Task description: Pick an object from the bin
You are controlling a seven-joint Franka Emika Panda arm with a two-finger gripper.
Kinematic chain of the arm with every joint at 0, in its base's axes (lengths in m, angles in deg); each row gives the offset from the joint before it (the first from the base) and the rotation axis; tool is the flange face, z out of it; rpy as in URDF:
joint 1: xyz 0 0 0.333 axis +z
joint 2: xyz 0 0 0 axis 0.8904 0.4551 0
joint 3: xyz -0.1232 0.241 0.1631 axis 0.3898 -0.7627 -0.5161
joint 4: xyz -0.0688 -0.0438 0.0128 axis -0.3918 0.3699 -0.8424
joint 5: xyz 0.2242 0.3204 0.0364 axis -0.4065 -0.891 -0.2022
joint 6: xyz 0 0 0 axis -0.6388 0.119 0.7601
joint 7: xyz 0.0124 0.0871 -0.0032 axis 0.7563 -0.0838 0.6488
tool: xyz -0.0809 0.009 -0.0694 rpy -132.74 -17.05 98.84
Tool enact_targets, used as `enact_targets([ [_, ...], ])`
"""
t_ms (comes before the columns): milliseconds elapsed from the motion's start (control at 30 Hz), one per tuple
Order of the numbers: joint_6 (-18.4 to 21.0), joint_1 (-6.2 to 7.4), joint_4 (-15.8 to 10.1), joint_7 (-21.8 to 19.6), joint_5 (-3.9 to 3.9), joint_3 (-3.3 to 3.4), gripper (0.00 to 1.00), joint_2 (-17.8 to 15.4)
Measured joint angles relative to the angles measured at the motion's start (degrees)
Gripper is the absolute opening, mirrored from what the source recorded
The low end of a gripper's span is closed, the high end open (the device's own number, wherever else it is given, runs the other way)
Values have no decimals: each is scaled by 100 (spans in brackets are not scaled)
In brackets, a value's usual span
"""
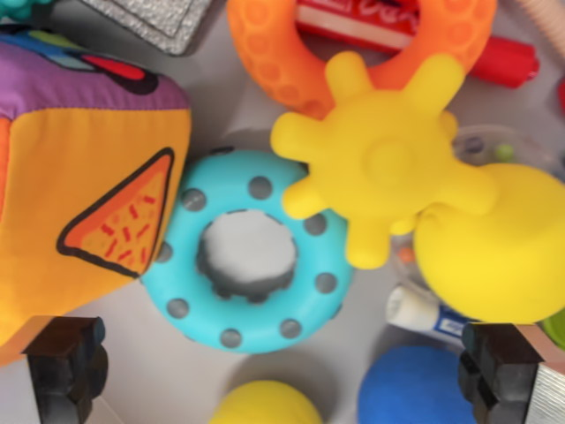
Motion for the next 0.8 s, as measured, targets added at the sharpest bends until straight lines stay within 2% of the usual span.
enact_targets([
  [400,-429,431,54,-846,6,64,100,472],
  [800,-929,464,185,-876,6,92,100,1118],
])
